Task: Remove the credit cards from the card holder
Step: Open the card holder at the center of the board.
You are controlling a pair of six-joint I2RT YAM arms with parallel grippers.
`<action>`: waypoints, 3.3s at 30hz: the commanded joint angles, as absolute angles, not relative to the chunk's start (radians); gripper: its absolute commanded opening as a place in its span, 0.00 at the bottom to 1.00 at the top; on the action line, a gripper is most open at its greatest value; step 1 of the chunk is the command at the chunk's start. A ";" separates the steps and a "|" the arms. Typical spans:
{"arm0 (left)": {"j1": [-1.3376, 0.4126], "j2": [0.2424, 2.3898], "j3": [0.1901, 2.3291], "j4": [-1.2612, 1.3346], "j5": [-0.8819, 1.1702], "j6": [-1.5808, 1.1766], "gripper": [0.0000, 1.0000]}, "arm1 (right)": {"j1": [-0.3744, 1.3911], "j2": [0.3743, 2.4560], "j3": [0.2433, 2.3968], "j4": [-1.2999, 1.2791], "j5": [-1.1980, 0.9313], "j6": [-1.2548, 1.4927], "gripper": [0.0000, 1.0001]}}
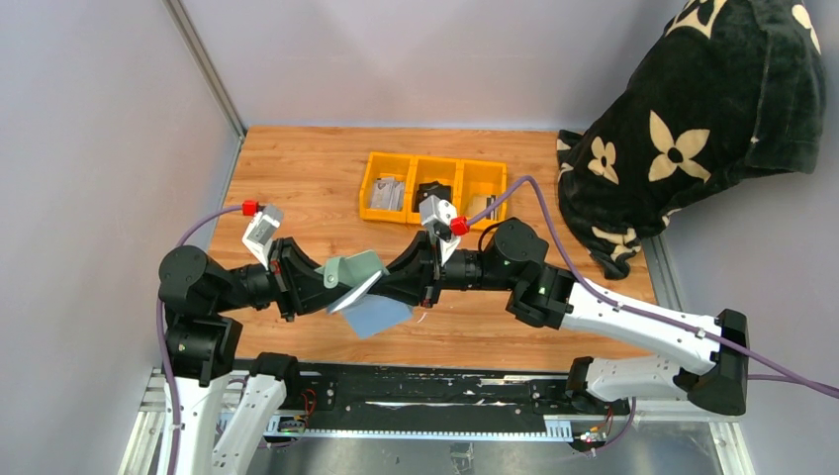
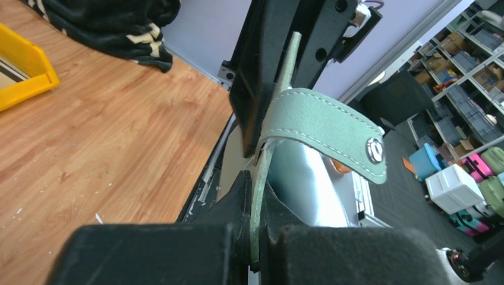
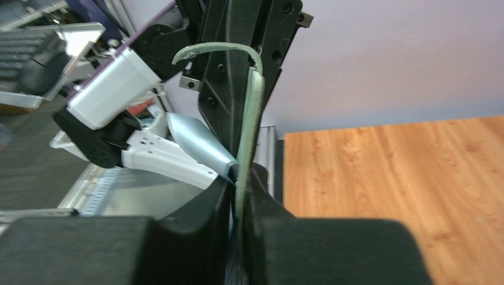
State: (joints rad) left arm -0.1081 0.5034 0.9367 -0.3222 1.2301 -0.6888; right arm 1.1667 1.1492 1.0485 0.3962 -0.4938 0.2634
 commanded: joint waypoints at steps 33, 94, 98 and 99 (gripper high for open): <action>-0.109 0.346 0.996 -0.532 0.940 -0.312 0.36 | 1.180 1.198 1.242 0.141 -0.489 0.483 0.00; -0.109 0.508 0.995 -0.180 1.147 -0.949 0.00 | 1.181 1.018 1.039 0.272 -0.228 0.250 0.29; -0.109 0.506 0.991 -0.182 1.150 -0.958 0.00 | 1.182 1.047 1.068 0.294 -0.244 0.217 0.36; -0.109 0.506 0.991 -0.183 1.152 -0.960 0.00 | 1.182 1.054 1.074 0.301 -0.247 0.208 0.36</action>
State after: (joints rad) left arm -0.1040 0.5182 0.9714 -0.1795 1.0775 -0.9138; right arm 1.1763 1.0389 1.0138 0.1940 -0.2874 0.2661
